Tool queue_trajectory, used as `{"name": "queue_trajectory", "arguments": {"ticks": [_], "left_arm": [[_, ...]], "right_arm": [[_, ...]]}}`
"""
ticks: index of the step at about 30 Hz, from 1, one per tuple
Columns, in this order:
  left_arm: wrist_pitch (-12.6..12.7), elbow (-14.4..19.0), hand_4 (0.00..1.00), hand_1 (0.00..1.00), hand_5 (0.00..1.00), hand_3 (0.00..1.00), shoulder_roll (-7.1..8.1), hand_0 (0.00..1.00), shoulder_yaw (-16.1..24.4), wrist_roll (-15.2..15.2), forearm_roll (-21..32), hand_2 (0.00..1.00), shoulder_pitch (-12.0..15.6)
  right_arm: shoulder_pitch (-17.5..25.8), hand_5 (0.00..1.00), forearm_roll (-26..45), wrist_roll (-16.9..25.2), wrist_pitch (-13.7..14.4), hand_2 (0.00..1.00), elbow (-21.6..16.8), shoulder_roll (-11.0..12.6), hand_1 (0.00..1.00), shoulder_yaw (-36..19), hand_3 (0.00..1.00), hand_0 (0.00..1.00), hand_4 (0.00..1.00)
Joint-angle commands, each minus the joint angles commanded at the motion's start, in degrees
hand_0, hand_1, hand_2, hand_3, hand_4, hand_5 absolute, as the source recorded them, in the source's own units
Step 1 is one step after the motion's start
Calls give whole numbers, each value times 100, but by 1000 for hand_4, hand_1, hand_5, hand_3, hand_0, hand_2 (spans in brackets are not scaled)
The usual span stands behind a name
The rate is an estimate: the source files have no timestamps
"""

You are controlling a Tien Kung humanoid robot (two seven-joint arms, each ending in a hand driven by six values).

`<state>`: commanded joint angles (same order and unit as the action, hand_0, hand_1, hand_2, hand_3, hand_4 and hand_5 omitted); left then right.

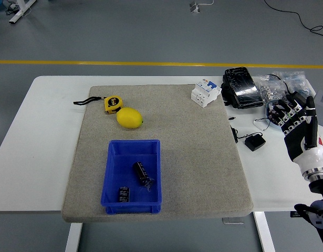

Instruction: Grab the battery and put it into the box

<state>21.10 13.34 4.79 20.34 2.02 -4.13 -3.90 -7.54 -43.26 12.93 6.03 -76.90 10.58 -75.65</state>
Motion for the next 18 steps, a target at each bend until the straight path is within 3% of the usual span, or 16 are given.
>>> {"name": "queue_trajectory", "arguments": {"ticks": [18], "left_arm": [[-12, -16, 766, 676, 646, 697, -35, 712, -12, 23, 9, 737, -88]], "right_arm": [[-67, 998, -257, 355, 306, 891, 218, -62, 888, 891, 930, 979, 998]]}}
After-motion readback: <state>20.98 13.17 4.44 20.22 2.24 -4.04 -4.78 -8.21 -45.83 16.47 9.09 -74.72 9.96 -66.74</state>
